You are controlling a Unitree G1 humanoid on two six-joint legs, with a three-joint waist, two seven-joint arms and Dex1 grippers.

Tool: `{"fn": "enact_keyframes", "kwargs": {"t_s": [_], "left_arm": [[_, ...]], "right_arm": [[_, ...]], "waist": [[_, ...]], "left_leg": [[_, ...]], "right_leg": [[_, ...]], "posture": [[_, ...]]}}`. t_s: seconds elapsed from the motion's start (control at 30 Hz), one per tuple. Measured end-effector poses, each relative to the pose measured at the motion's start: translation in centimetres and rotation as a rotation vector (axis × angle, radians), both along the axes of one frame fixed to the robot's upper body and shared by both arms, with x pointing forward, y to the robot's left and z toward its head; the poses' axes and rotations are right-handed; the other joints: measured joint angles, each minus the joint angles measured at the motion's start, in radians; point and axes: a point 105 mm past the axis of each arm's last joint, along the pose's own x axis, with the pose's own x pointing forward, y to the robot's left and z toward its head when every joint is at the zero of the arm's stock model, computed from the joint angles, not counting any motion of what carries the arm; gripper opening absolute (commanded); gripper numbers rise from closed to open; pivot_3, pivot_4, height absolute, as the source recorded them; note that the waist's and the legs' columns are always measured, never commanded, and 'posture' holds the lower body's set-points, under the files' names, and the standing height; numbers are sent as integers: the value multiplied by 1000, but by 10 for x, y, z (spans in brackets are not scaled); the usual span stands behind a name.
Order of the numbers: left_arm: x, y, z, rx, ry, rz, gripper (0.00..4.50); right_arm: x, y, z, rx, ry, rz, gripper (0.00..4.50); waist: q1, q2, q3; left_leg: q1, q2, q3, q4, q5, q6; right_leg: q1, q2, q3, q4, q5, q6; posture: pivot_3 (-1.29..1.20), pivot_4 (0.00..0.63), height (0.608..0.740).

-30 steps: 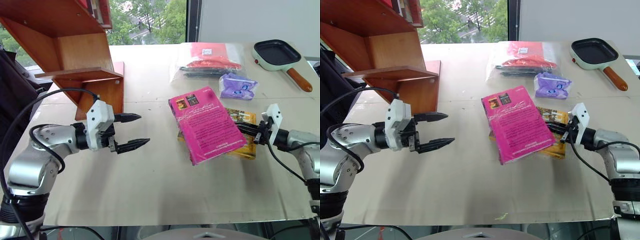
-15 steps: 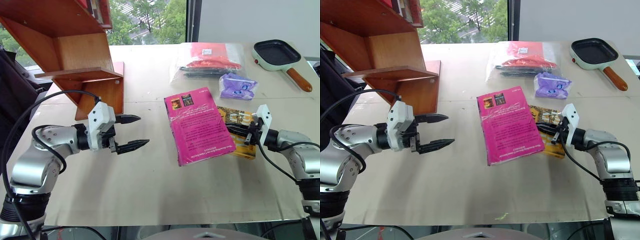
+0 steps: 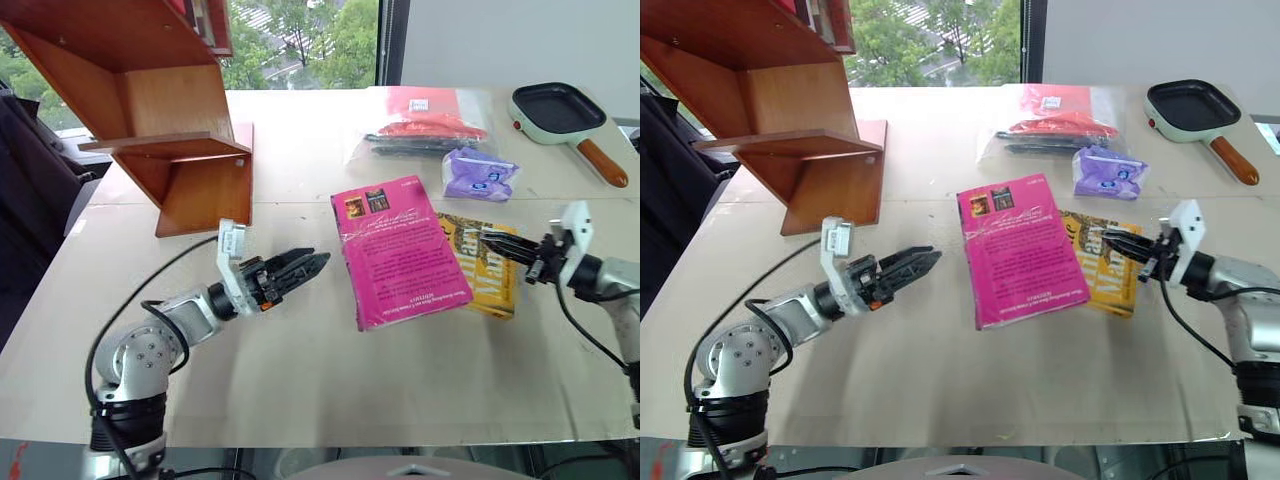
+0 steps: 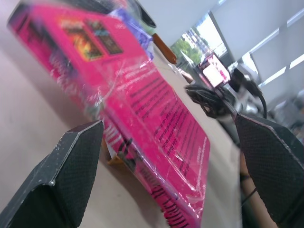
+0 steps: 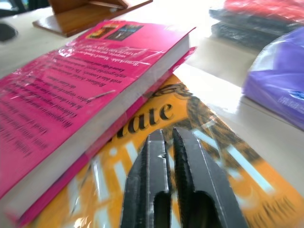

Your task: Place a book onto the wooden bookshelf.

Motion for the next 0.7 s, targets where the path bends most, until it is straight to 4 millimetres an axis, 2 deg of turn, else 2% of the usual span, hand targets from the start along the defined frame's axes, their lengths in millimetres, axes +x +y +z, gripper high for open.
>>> {"fn": "enact_keyframes", "kwargs": {"t_s": [0.13, 0.2, 0.23, 0.37, 0.47, 0.57, 0.7], "left_arm": [[15, -4, -14, -34, 166, -11, 4500], [22, -3, -22, -25, 244, -17, 4500], [23, -3, -24, -26, 264, -19, 4500], [30, -14, -32, -40, 368, -82, 4500], [38, -27, -33, -36, 404, -128, 4500], [43, -44, -34, -25, 422, -193, 4500], [48, -57, -33, -23, 427, -238, 4500]], "right_arm": [[-35, -4, 12, 17, 42, 28, 3045], [-55, 1, 21, 21, 62, 56, 4036], [-60, 2, 23, 26, 66, 61, 4467], [-93, 10, 23, 44, 135, 71, 4467], [-111, 13, 22, 44, 153, 60, 4467], [-116, 6, 26, 57, 112, -8, 4467], [-121, 8, 27, 54, 93, -12, 4467]], "waist": [[7, 0, 0], [7, -2, -1], [6, -3, -1], [15, -5, -2], [22, -8, -3], [23, -9, -4], [21, -9, -4]], "left_leg": [[0, 0, 2, 1, 0, 1], [0, 0, 3, 2, -3, 4], [1, 0, 4, 2, -3, 4], [0, 0, 4, 2, -2, 4], [0, 0, 6, 2, -1, 1], [1, -1, 11, 3, -1, 2], [2, -1, 11, 3, -3, 6]], "right_leg": [[0, 0, 1, 0, 1, 1], [1, 1, 2, 0, 2, 1], [1, 2, 3, 0, 2, 2], [1, 2, 3, -1, 2, 2], [1, 2, 5, -1, 3, 3], [1, 1, 8, -2, 4, 6], [1, 1, 9, -2, 4, 6]], "posture": [[0, 150, 740], [0, 150, 740], [0, 150, 740], [0, 150, 740], [0, 150, 740], [0, 150, 740], [0, 150, 740]]}}
